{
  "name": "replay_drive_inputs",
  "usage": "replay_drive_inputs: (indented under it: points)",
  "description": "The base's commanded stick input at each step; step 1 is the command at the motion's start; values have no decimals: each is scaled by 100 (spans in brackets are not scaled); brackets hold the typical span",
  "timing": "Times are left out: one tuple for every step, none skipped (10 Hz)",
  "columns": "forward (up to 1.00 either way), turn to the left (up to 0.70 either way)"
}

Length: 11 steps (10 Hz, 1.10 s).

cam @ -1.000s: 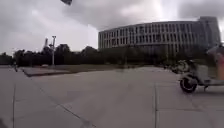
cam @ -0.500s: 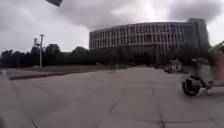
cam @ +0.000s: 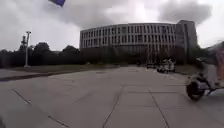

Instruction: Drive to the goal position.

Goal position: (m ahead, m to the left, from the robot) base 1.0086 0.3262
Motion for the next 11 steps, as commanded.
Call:
replay_drive_inputs:
  points:
    - [85,-15]
    - [85,-15]
    - [85,-15]
    - [85,-15]
    - [85,-15]
    - [85,-14]
    - [85,-14]
    - [85,-15]
    - [85,-14]
    - [85,-15]
    - [85,-15]
